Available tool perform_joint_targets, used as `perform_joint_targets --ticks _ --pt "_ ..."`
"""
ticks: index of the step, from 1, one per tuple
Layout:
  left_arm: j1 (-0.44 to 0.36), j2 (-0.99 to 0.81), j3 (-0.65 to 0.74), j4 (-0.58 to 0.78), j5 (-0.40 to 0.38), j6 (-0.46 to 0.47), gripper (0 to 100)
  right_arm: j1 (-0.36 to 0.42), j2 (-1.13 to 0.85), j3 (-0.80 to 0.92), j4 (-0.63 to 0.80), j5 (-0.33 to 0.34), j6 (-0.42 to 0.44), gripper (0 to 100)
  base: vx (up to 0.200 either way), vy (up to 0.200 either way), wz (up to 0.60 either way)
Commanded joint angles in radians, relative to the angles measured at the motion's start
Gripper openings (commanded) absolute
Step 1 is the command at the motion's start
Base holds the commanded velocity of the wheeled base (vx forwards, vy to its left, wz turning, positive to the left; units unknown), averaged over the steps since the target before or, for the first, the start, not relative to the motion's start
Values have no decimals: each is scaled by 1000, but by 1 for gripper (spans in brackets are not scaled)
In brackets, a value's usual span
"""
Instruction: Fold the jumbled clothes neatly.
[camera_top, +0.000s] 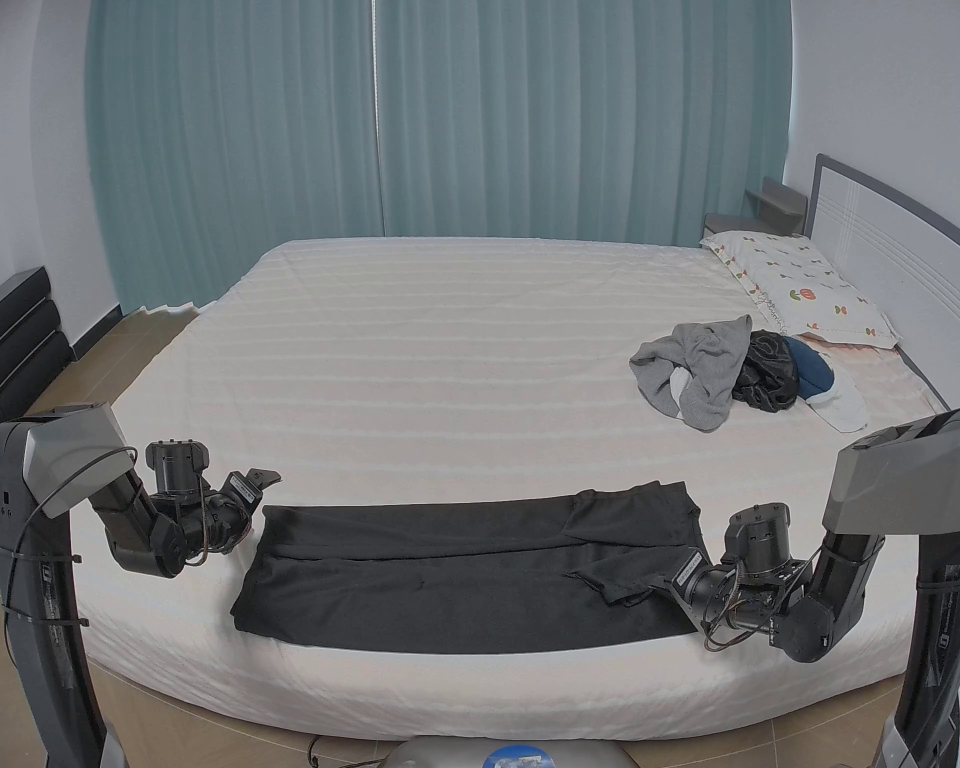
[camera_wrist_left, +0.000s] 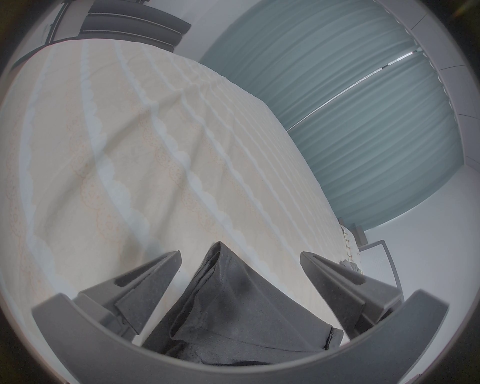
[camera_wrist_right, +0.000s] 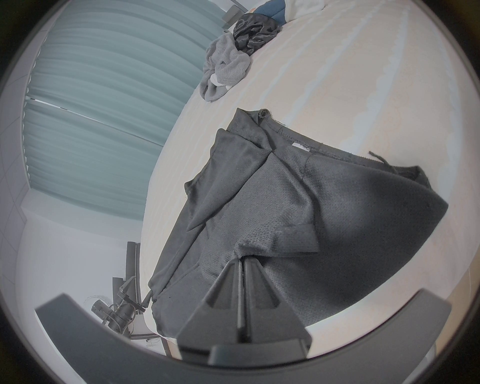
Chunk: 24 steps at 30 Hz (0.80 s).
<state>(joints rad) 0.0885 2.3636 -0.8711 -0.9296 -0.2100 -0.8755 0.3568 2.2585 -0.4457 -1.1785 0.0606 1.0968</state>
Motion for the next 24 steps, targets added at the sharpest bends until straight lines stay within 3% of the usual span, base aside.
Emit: perform_joint_targets --ticks 1,17,18,24 --pt "0 2 4 0 0 0 100 4 -28 12 8 1 0 0 0 0 0" --pt "0 2 4 0 3 0 100 36 -77 39 123 -1 -58 0 0 0 0" --pt "0 2 4 0 3 0 100 36 -76 41 125 -1 -61 100 0 0 0" --pt "2 0 4 0 3 0 100 36 -86 53 134 -1 -91 100 0 0 0"
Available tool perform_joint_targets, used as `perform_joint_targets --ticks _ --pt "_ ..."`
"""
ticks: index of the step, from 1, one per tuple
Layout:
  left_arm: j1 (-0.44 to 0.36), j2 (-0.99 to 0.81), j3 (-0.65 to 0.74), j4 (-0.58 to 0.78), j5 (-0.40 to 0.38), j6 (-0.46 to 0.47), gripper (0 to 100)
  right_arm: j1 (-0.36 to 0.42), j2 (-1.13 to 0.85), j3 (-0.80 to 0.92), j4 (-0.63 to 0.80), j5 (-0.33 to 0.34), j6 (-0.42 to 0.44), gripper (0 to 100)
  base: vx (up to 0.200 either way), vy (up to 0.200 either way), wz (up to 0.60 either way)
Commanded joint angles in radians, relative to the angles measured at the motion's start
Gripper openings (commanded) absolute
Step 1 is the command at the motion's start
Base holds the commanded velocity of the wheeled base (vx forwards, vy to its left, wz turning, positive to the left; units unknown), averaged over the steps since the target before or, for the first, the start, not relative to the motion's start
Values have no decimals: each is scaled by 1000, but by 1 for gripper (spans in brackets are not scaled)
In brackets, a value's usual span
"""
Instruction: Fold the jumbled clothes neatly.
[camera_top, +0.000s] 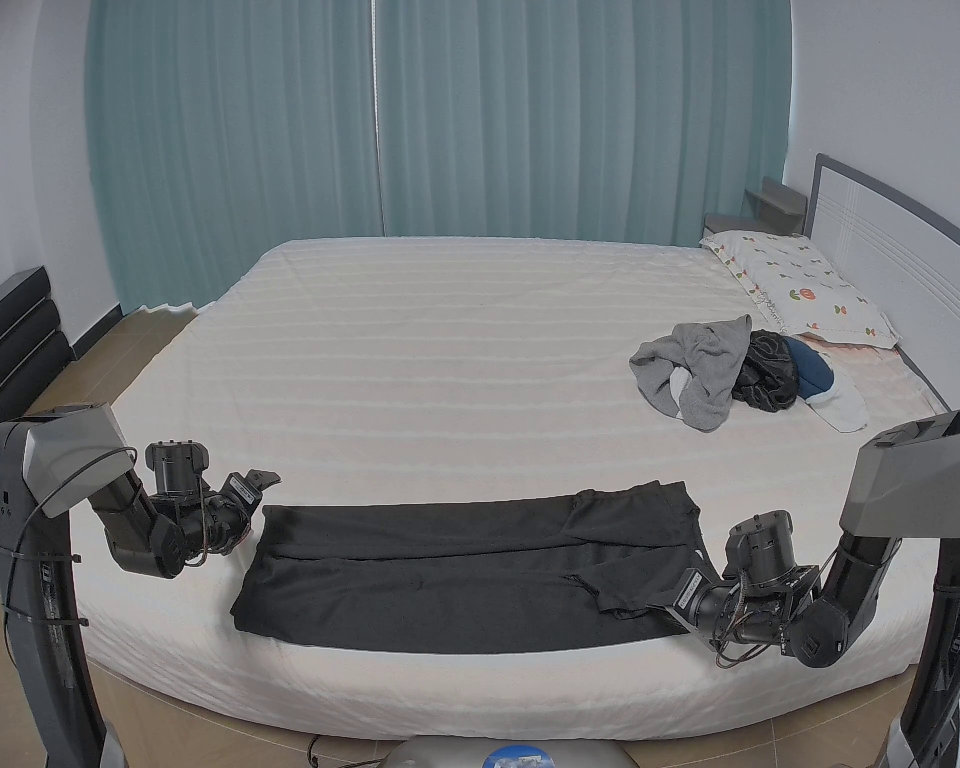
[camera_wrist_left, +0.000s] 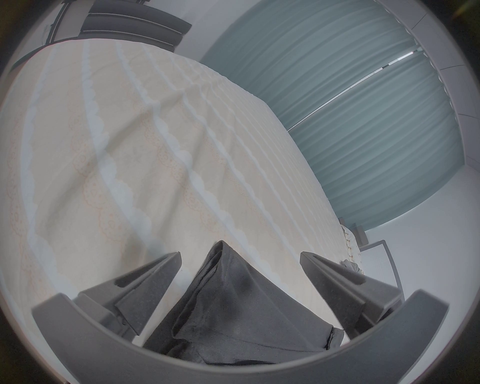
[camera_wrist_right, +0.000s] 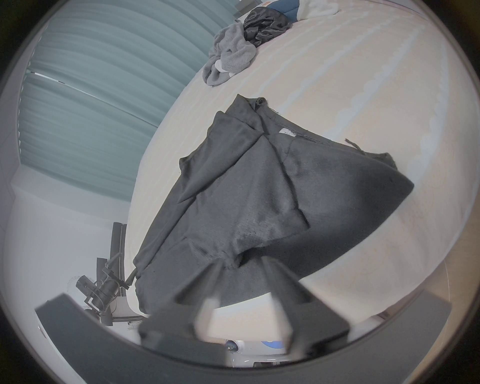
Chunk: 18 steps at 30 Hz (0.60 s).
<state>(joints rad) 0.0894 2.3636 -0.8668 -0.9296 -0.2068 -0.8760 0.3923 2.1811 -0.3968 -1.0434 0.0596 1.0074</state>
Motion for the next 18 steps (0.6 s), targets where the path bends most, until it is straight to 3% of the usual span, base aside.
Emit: perform_joint_targets --ticks 1,11,15,18 --pt "3 0 0 0 1 0 100 -3 -21 4 -1 0 -1 100 0 0 0" --pt "24 -109 60 21 -49 101 100 -144 -145 -22 -3 36 -30 100 0 0 0" --pt "20 -145 65 98 -79 150 100 -193 -124 -30 -10 78 -30 100 0 0 0" --pt "6 -152 52 184 -114 252 100 -233 -106 -42 -15 111 -30 100 0 0 0"
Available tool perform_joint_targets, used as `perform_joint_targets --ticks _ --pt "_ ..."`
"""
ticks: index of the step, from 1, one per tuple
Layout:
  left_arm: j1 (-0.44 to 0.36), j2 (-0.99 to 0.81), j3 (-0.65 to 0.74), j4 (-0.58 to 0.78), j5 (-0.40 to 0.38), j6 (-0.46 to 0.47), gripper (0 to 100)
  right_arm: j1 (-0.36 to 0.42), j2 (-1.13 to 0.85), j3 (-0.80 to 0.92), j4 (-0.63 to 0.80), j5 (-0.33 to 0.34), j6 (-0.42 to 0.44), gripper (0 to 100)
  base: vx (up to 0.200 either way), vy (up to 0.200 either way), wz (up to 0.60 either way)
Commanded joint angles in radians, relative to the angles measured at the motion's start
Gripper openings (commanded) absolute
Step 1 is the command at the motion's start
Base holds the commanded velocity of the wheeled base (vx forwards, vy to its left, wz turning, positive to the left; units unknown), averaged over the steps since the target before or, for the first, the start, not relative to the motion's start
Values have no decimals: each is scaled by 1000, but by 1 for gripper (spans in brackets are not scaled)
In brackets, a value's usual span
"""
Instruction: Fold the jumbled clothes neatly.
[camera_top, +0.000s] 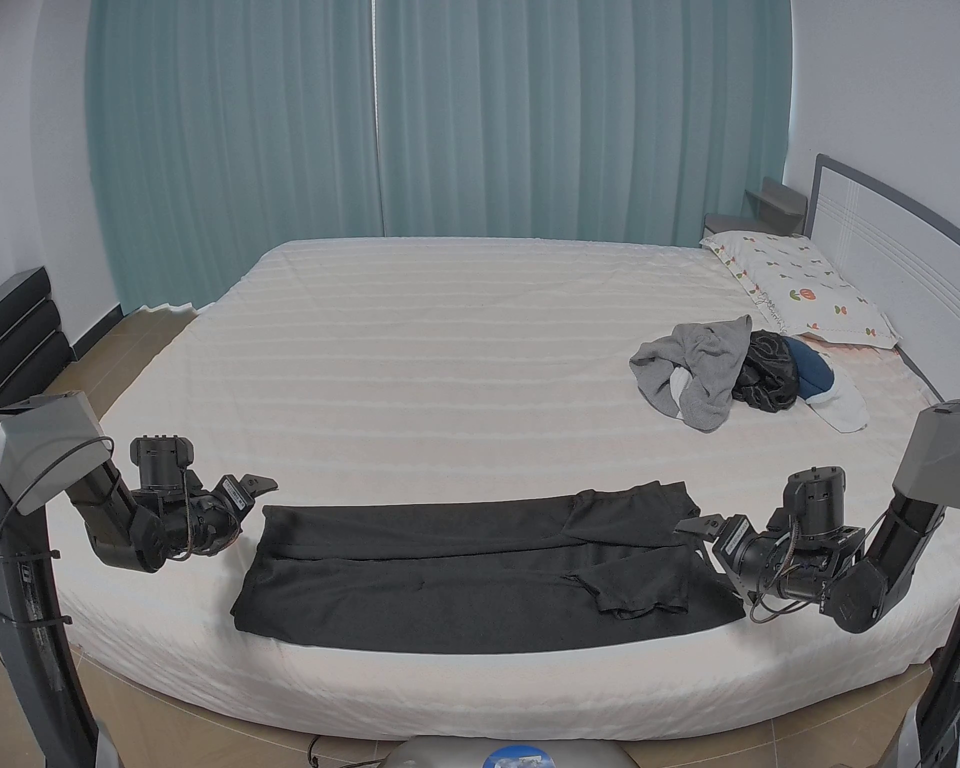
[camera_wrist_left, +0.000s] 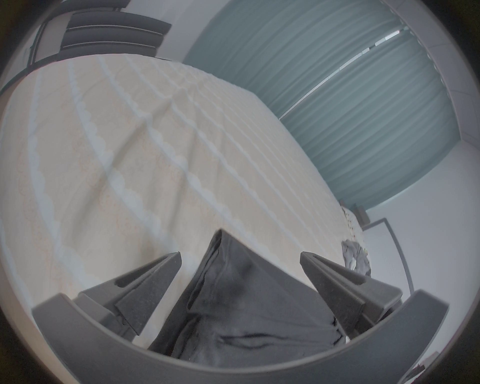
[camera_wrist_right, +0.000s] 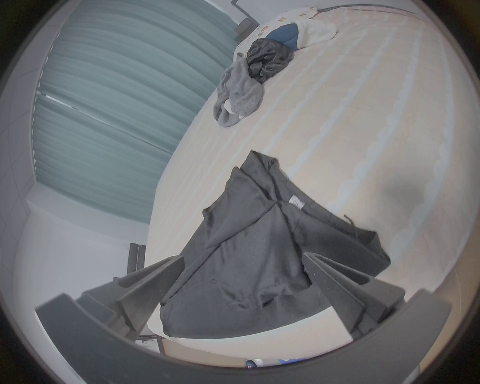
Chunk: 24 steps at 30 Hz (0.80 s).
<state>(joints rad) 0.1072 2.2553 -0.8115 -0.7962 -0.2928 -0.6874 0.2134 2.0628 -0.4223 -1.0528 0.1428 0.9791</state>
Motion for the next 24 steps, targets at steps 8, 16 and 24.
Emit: perform_joint_targets --ticks 8,16,24 --pt "-55 24 -64 170 -40 269 100 -85 25 -16 -6 66 -2 100 0 0 0" --pt "-80 56 -60 193 -11 356 100 -80 27 -13 -7 67 0 100 0 0 0" --pt "-84 50 -49 193 69 358 100 -74 25 -9 -7 74 0 100 0 0 0"
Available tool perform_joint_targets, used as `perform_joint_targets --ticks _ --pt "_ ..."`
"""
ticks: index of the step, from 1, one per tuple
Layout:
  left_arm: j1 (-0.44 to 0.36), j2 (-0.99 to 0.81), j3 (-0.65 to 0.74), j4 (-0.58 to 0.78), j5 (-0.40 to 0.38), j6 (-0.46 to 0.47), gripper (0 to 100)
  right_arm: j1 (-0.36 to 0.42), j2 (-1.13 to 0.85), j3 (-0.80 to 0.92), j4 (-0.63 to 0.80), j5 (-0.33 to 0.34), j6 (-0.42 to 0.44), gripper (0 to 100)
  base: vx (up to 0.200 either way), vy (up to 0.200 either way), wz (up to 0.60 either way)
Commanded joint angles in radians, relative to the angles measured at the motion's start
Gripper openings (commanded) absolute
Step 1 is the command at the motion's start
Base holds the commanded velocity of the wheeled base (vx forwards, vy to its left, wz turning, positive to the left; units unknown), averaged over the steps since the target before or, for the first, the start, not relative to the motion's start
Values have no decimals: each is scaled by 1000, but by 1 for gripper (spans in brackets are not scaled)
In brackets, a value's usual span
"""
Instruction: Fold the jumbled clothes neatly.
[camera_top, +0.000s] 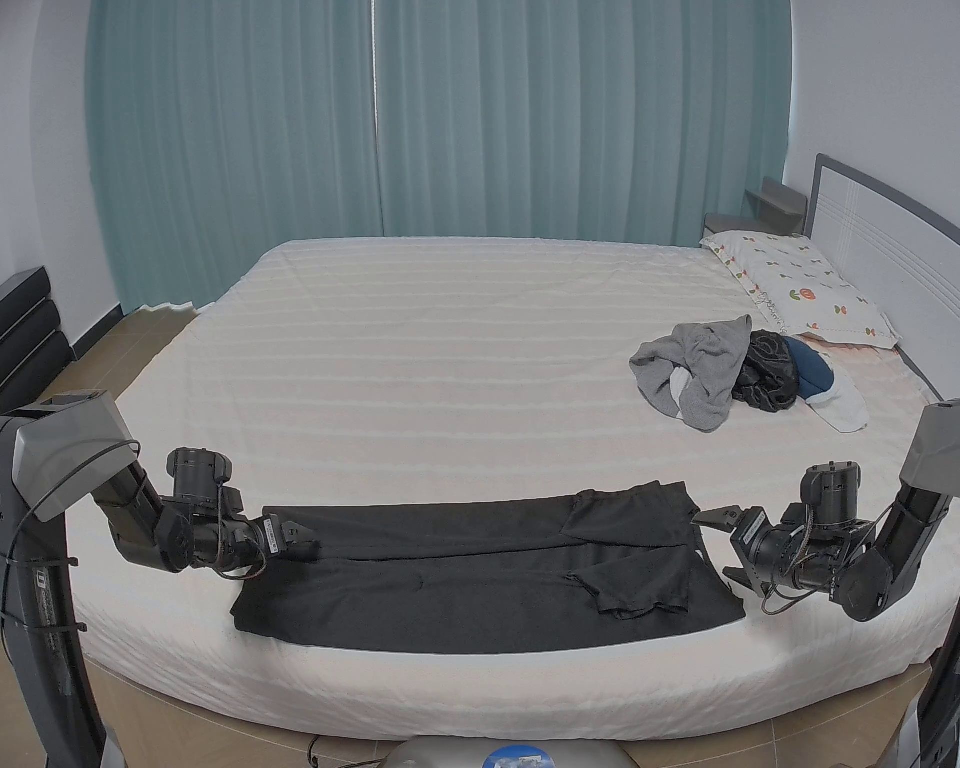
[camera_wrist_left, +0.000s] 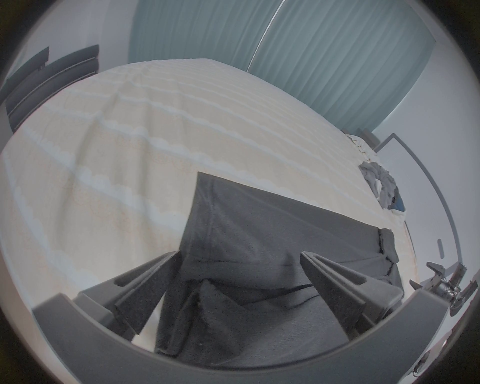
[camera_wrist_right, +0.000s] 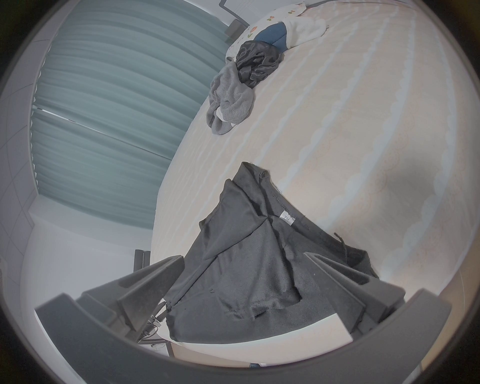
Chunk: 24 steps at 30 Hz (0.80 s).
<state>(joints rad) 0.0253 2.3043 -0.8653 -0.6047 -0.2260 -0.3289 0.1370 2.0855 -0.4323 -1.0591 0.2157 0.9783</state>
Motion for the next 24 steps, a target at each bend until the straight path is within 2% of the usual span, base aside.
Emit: perform_joint_targets --ticks 1,11,12,24 --pt "-2 0 15 0 2 1 100 3 2 1 -1 1 0 100 0 0 0" --pt "-16 0 35 -6 0 -1 100 9 4 3 -1 1 0 100 0 0 0" --pt "-21 1 37 -4 2 1 0 9 4 3 -1 1 0 100 0 0 0" --pt "-15 -2 35 -6 0 -5 0 9 8 0 -1 1 0 100 0 0 0"
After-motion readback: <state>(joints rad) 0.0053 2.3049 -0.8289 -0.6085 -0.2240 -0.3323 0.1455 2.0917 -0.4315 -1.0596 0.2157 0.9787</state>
